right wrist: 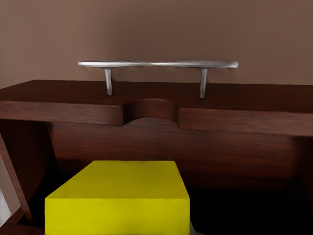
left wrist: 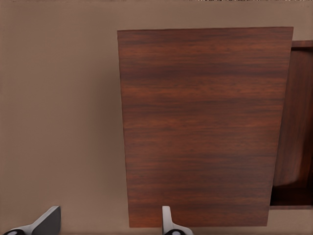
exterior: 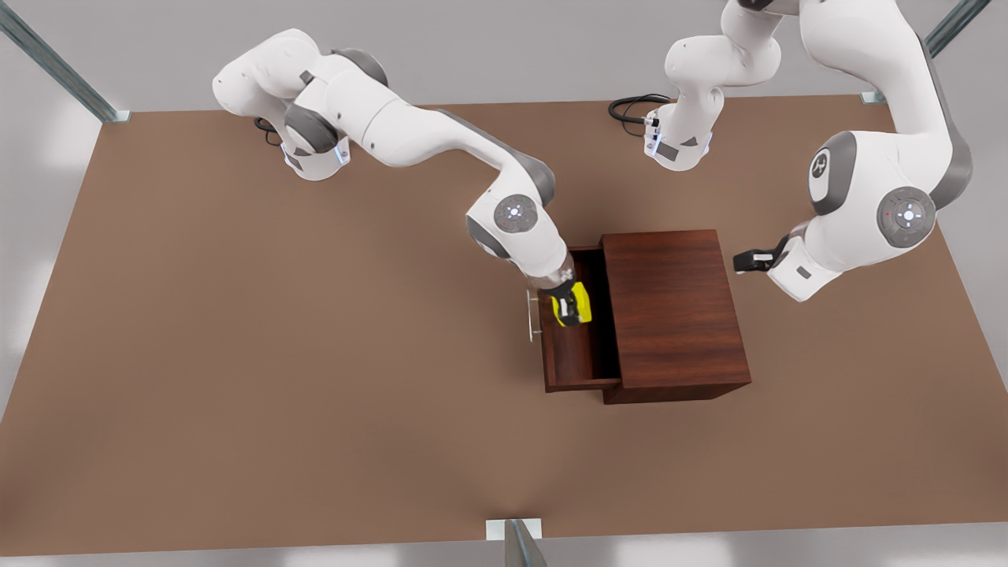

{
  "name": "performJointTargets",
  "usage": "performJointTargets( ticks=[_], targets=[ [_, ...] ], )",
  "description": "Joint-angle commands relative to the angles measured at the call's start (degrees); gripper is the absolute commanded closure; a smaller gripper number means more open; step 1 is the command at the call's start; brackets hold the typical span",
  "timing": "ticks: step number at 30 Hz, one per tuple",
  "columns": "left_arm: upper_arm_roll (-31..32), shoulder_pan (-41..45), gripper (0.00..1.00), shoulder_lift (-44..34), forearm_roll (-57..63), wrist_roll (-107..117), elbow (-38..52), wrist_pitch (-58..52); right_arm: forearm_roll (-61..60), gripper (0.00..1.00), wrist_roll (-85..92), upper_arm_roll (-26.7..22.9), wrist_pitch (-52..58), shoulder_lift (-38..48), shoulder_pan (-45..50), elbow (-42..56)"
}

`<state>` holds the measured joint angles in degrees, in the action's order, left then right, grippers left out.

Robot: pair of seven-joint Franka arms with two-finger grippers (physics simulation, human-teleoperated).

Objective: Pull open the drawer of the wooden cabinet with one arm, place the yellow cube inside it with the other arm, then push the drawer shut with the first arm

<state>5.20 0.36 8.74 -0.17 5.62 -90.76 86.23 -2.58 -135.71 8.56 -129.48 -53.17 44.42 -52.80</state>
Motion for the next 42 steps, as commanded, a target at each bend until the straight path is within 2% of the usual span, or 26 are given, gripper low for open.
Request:
performJointTargets(
  ticks=[1,3,5,10,12,13,14,16,18,20,21,22,23,25,26,27,28,29,33,34,35,36,37,39,40,42],
  targets=[
    [0.1,0.1,0.0,0.0,-0.1,0.4,0.1,1.2,-0.4,0.4,-17.4,-0.2,-5.1,-1.0,0.9,0.6],
    [0.0,0.0,0.0,0.0,-0.2,0.0,0.3,1.3,-0.4,0.39,-17.4,-0.2,-5.3,-1.3,1.5,1.0],
    [0.0,0.0,0.0,0.0,-0.3,0.1,0.4,1.5,-0.4,0.0,-16.9,-0.1,-5.3,-1.3,1.5,0.9],
    [0.1,0.4,0.0,0.0,-0.3,-0.2,0.7,1.5,-0.4,0.0,-17.0,-0.2,-5.1,-1.1,1.5,0.9],
    [0.5,5.1,0.0,-0.3,-0.3,0.8,5.6,0.4,-0.2,0.0,-16.3,-0.3,-3.1,0.2,0.8,0.9],
    [0.6,9.6,0.0,-0.4,-0.2,5.0,7.3,-1.1,-0.3,0.0,-14.2,0.0,1.2,1.7,-0.7,0.9],
    [1.8,15.7,0.0,-0.5,0.1,12.7,7.8,-1.1,-0.4,0.0,-9.2,0.4,10.4,4.9,-3.7,0.9],
    [3.0,25.6,0.0,-0.3,0.4,25.3,8.9,-1.1,-0.3,0.0,10.8,9.2,30.1,10.3,-18.3,0.9],
    [3.0,33.8,0.0,1.1,0.5,38.1,11.0,-0.4,0.4,0.0,33.8,9.4,44.7,13.0,-28.7,0.9],
    [3.0,38.3,0.0,6.7,2.8,46.7,15.1,2.7,5.0,0.0,55.9,9.4,53.7,15.0,-37.6,0.4],
    [3.0,38.8,0.0,10.0,2.9,49.2,18.2,3.1,7.5,0.0,66.9,9.9,55.0,16.0,-42.4,0.0],
    [3.0,39.1,0.0,13.8,3.0,55.4,19.5,8.8,8.7,0.0,78.6,9.8,54.9,18.3,-47.1,-3.2],
    [2.5,39.1,0.0,15.7,3.1,58.7,19.5,12.9,9.4,0.0,87.4,9.8,51.3,21.4,-50.7,-9.3],
    [2.6,40.2,0.0,20.8,4.5,67.9,22.1,22.3,9.1,0.0,101.9,9.9,35.4,29.5,-57.7,-26.3],
    [2.6,40.9,0.0,24.1,6.2,70.7,25.9,23.3,8.6,0.0,102.7,9.7,26.7,33.7,-58.9,-34.1],
    [2.5,42.3,0.0,26.2,7.7,73.8,28.2,24.6,8.6,0.0,104.5,9.6,24.1,37.0,-59.8,-40.1],
    [2.4,42.4,0.0,27.3,7.8,76.7,28.7,27.2,9.0,0.0,119.4,9.7,24.8,39.7,-61.0,-42.7],
    [2.4,43.1,0.0,27.8,8.8,76.9,28.8,27.6,9.2,0.0,130.6,9.3,27.1,41.7,-62.8,-42.6],
    [2.5,44.2,0.0,32.7,17.9,76.6,28.8,29.7,8.8,0.0,127.5,8.9,39.0,38.9,-63.8,-29.2],
    [2.4,44.4,0.0,34.1,19.9,76.6,28.6,29.6,8.7,0.0,127.4,9.0,38.9,38.8,-63.7,-29.2],
    [2.5,44.5,0.0,35.8,21.2,76.6,28.6,29.6,8.5,0.0,127.5,8.6,38.7,38.6,-62.9,-29.2],
    [2.5,44.6,0.0,36.4,21.9,76.6,28.6,29.6,8.4,0.0,128.0,-1.6,38.8,38.4,-53.2,-29.0],
    [2.4,44.7,0.0,36.9,22.0,76.4,28.6,29.9,2.4,0.0,133.6,-14.8,38.8,38.5,-43.7,-27.5],
    [1.3,44.6,0.0,37.8,23.0,73.6,28.7,30.3,1.5,0.0,135.5,-13.7,38.8,37.6,-44.0,-27.3],
    [1.0,44.6,0.0,37.8,23.0,72.8,28.7,30.8,2.0,0.0,135.4,-11.2,38.9,37.6,-45.5,-27.3],
    [0.1,44.5,0.0,38.7,23.0,72.7,28.7,32.2,3.1,0.0,134.4,-10.8,38.9,37.6,-45.1,-27.3]
  ],
)
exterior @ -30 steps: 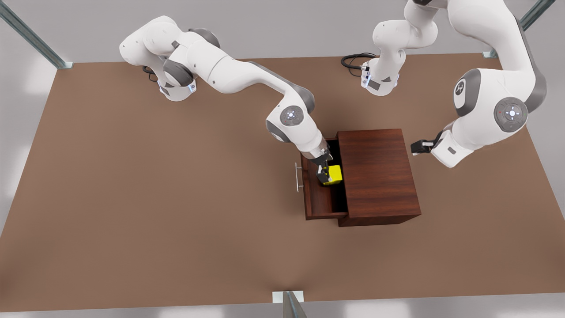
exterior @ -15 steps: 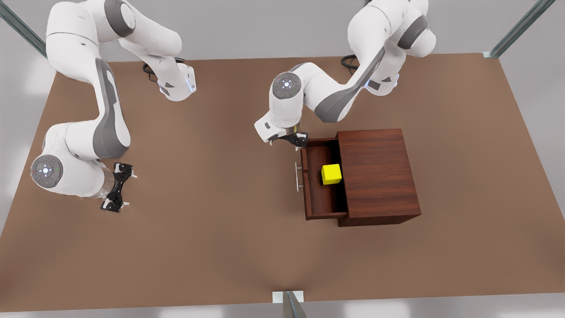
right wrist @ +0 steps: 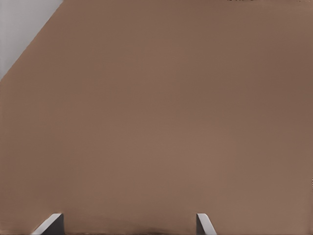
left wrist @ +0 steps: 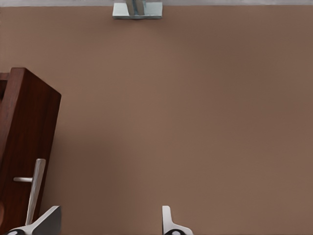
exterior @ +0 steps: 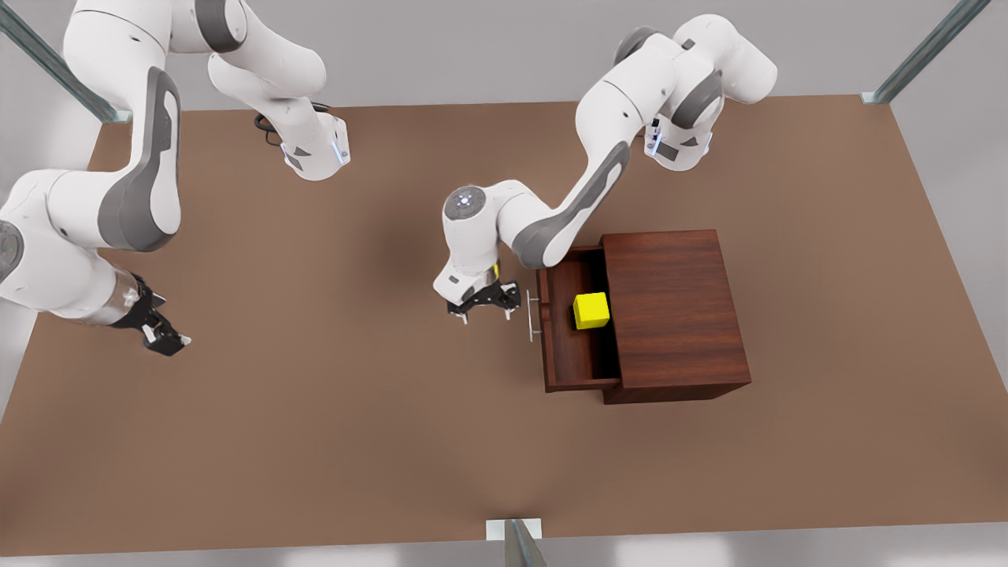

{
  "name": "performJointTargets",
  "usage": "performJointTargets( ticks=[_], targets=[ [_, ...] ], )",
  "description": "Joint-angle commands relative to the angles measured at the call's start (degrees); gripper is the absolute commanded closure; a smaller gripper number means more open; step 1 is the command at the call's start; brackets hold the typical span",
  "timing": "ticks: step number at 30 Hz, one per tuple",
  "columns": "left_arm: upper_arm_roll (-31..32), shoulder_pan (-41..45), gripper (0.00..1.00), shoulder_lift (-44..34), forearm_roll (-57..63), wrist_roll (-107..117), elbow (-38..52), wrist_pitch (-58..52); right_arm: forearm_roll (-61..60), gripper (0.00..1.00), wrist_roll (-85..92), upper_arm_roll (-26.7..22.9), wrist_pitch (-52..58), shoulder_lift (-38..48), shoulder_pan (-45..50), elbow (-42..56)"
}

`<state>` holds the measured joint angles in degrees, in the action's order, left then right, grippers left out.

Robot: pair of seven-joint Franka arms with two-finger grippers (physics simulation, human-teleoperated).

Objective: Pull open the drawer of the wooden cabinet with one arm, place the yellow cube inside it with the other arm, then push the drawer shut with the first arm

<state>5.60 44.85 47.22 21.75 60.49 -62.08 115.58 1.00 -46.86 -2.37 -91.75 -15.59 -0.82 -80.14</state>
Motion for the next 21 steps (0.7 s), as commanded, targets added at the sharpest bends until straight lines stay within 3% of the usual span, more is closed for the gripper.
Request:
performJointTargets(
  ticks=[1,14,21],
  targets=[
    [-0.8,0.0,0.0,0.6,1.1,16.0,0.0,3.4,-0.5,0.0,44.2,0.1,1.0,-0.2,0.6,0.1],
    [-1.2,-0.5,0.0,3.6,2.9,14.1,-1.6,5.2,-0.7,0.0,39.2,0.8,0.3,-3.1,3.2,0.1],
    [-1.3,-0.6,0.0,2.5,3.3,12.3,-3.6,-1.7,-0.7,0.0,39.2,1.0,0.3,-3.3,3.3,0.1]
  ],
)
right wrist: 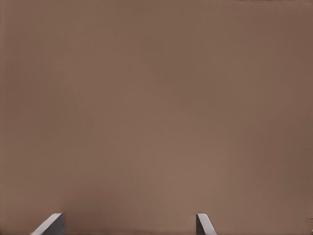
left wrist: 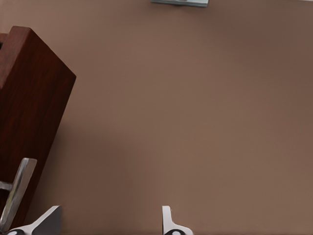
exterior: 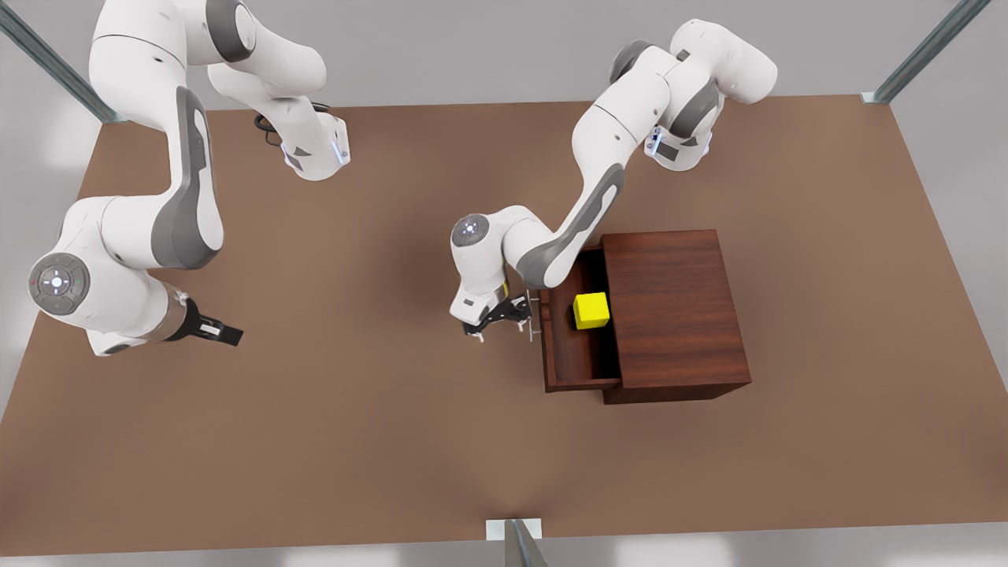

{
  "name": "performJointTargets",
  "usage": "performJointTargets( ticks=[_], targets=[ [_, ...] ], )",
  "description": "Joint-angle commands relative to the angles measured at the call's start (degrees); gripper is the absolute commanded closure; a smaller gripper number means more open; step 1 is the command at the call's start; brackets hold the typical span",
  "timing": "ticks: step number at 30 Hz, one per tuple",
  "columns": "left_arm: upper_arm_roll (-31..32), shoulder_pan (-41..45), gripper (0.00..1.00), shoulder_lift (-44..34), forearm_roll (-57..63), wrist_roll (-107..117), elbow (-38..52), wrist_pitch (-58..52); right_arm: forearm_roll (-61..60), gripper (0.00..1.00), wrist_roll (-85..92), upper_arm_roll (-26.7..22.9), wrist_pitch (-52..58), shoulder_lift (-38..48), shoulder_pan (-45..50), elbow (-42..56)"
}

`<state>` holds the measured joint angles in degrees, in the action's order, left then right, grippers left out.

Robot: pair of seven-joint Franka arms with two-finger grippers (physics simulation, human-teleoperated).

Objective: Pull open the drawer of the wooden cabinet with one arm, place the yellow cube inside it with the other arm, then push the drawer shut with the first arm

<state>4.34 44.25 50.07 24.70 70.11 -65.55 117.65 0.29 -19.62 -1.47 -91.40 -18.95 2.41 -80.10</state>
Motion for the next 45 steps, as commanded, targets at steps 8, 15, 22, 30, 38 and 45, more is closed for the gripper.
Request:
performJointTargets(
  ticks=[8,15,22,30,38,45],
  targets=[
    [-0.7,-0.8,0.0,-1.1,0.2,-1.0,-0.1,-7.5,0.1,0.0,12.0,0.4,0.0,0.0,0.0,0.0],
    [-0.7,-3.0,0.0,-2.4,-0.3,-9.3,-0.4,-13.4,0.1,0.0,12.1,0.4,0.0,-0.1,0.0,0.0],
    [-0.7,-4.5,0.0,-1.9,-0.3,-9.5,-1.5,-13.0,0.1,0.0,12.1,0.4,0.0,-0.2,-0.1,0.0],
    [-0.6,-6.0,0.0,-2.6,-0.5,-11.7,-3.1,-13.9,0.1,0.0,12.1,0.4,0.0,-0.2,-0.1,0.0],
    [-0.6,-6.8,0.0,-4.3,-0.5,-11.8,-6.0,-14.3,0.2,0.0,12.1,0.4,0.0,-0.2,-0.1,0.0],
    [-0.6,-7.7,0.0,-5.2,-0.5,-12.5,-7.0,-15.2,0.1,0.0,12.1,0.4,0.0,-0.2,-0.1,0.0]
  ],
)
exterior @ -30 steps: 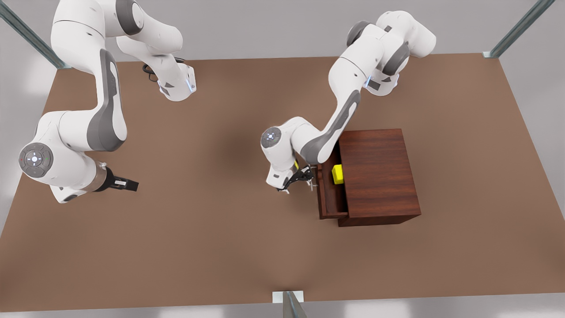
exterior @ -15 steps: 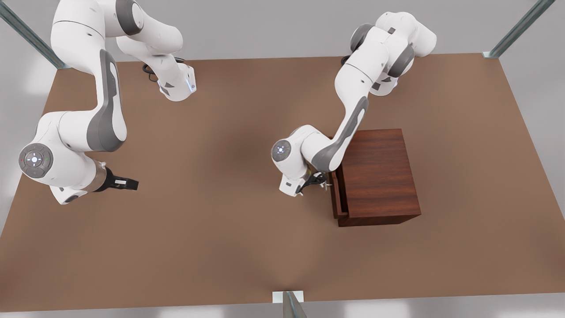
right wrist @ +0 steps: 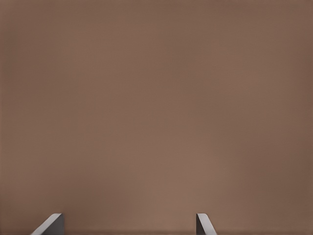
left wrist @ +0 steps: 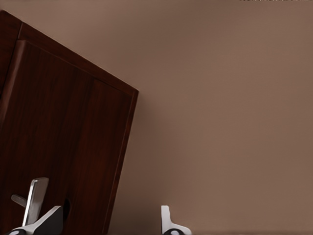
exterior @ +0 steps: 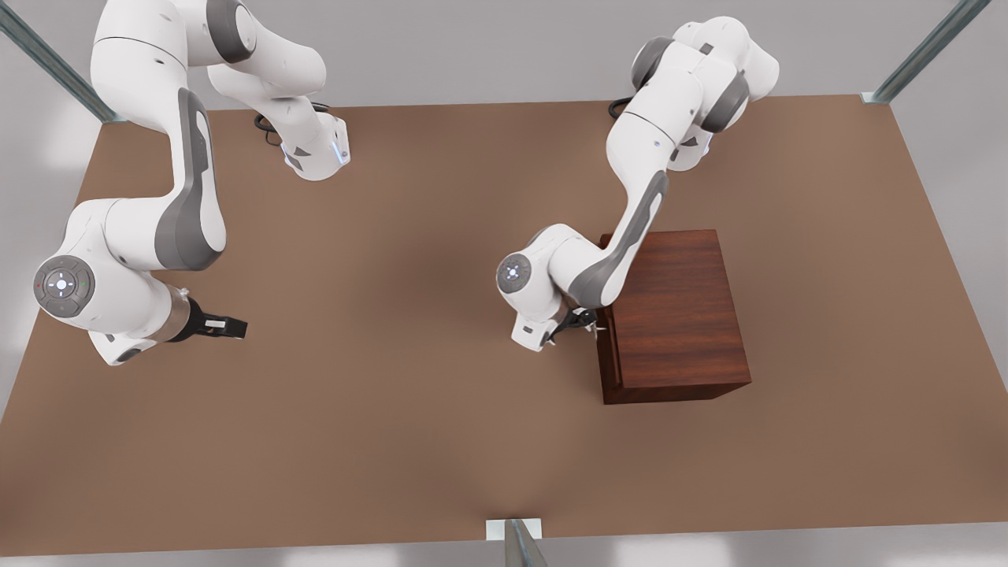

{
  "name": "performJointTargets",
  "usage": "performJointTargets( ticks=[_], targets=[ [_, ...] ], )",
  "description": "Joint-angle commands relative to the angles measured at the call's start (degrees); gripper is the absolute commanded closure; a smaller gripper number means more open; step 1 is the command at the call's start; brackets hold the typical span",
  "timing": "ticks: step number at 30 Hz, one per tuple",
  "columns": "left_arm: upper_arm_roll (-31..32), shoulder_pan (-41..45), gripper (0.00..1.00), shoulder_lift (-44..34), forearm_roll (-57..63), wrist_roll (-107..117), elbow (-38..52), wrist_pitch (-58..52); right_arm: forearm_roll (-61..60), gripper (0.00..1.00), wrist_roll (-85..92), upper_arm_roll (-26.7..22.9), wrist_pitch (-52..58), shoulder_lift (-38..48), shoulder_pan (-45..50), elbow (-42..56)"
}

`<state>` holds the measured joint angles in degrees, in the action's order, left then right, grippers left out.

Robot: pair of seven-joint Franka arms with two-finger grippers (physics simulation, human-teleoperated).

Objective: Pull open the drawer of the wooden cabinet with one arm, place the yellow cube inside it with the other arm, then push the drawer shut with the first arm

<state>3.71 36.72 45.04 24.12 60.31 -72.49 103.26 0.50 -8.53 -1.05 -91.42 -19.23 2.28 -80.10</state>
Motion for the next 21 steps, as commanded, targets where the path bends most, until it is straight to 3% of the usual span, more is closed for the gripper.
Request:
performJointTargets(
  ticks=[1,8,10,12,14,15,16,17,18,21],
  targets=[
    [0.0,-0.2,0.0,-0.1,0.0,-2.7,0.0,-0.7,-0.1,0.0,1.1,0.0,0.0,0.1,0.0,0.0],
    [0.1,-0.9,0.0,-2.2,-3.0,-2.5,0.9,-1.6,-0.1,0.0,1.1,0.0,0.0,0.1,0.0,0.0],
    [-0.3,-5.5,0.0,-13.7,-18.0,-2.7,1.4,-7.5,-0.1,0.0,1.2,0.0,0.0,0.1,-0.1,0.0],
    [-0.1,-14.2,0.0,-21.0,-26.8,-19.9,5.6,-21.3,-0.1,0.0,1.1,0.0,0.0,0.1,-0.1,0.0],
    [-0.3,-22.1,0.0,-24.2,-25.9,-49.9,5.4,-26.0,0.0,0.0,1.3,-0.1,0.1,0.1,-0.1,0.0],
    [-0.4,-25.3,0.0,-24.3,-18.9,-71.3,5.3,-22.9,0.0,0.0,1.3,-0.1,0.1,0.1,-0.1,0.0],
    [-0.6,-29.2,0.0,-24.5,-20.6,-76.3,4.2,-20.7,0.0,0.0,1.4,-0.1,0.1,0.1,-0.1,0.0],
    [-0.6,-35.1,0.0,-28.1,-29.2,-77.5,-3.3,-14.8,0.0,0.0,1.4,-0.1,0.1,0.1,-0.1,0.0],
    [-1.0,-35.3,0.0,-35.5,-29.7,-70.2,-16.9,-3.9,0.0,0.0,1.4,-0.1,0.1,0.1,-0.1,0.0],
    [-1.2,-35.3,0.0,-35.4,-27.7,-68.0,-16.4,-3.5,0.1,0.0,1.6,-0.1,0.3,0.1,-0.1,0.0]
  ],
)
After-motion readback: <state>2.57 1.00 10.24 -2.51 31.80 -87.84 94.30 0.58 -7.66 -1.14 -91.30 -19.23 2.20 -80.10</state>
